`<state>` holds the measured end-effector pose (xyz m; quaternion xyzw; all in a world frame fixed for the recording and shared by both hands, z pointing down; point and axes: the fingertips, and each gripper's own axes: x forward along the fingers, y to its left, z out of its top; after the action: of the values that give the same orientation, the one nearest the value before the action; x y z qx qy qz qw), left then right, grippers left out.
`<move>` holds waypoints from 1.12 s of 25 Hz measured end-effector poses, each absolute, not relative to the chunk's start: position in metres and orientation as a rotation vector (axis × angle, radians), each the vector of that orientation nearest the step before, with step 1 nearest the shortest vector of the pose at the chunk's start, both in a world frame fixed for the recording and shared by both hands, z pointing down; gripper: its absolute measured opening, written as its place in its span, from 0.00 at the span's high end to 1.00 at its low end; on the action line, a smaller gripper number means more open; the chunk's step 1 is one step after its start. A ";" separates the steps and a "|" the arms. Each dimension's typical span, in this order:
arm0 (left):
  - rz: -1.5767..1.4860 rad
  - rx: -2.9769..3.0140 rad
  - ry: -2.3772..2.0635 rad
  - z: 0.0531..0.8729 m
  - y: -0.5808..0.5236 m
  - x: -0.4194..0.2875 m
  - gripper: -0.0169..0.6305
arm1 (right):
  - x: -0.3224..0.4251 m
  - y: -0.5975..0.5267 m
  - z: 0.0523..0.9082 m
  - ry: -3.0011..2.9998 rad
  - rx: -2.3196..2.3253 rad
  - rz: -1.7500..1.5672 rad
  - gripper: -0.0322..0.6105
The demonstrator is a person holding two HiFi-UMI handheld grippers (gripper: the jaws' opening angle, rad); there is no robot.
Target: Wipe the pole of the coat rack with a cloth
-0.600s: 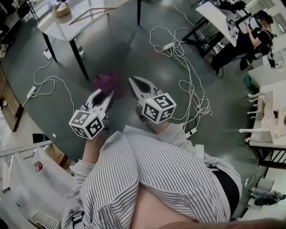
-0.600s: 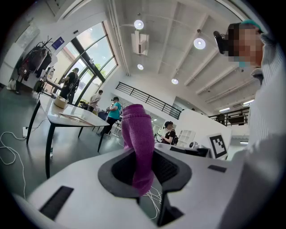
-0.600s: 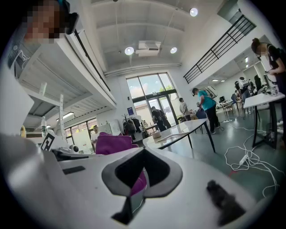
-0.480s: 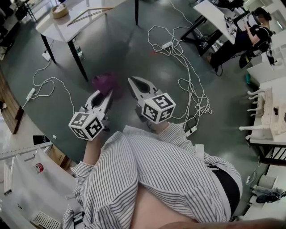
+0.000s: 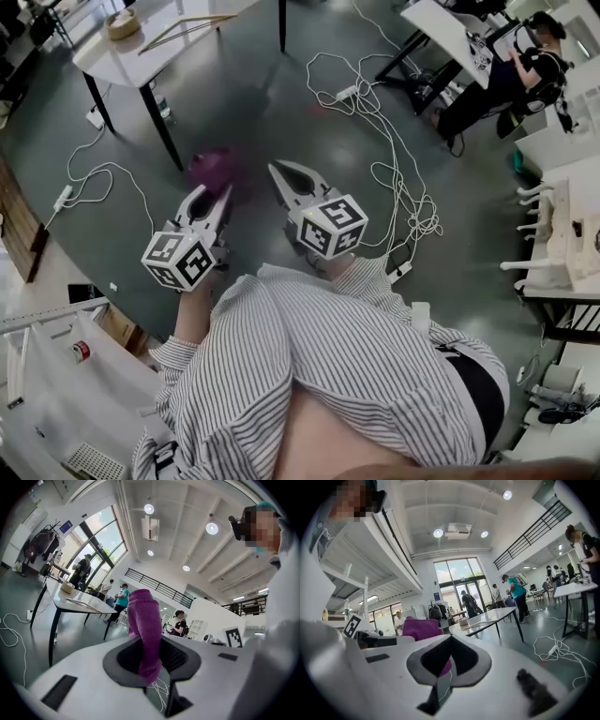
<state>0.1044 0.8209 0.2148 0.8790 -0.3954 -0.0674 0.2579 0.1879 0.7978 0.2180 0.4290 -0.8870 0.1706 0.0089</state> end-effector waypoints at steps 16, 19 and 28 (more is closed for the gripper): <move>-0.182 2.302 -1.081 0.239 0.810 0.139 0.82 | 0.216 0.782 0.241 -2.742 1.319 0.683 0.92; -0.162 2.296 -1.076 0.247 0.804 0.142 0.82 | 0.215 0.772 0.248 -2.742 1.316 0.712 0.92; -0.155 2.282 -1.068 0.265 0.728 0.122 0.82 | 0.182 0.700 0.273 -2.737 1.257 0.730 0.92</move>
<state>0.1222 0.7280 0.2655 0.8613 -0.4031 -0.0586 0.3037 0.1822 0.6999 0.2730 0.4056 -0.8829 0.2355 0.0214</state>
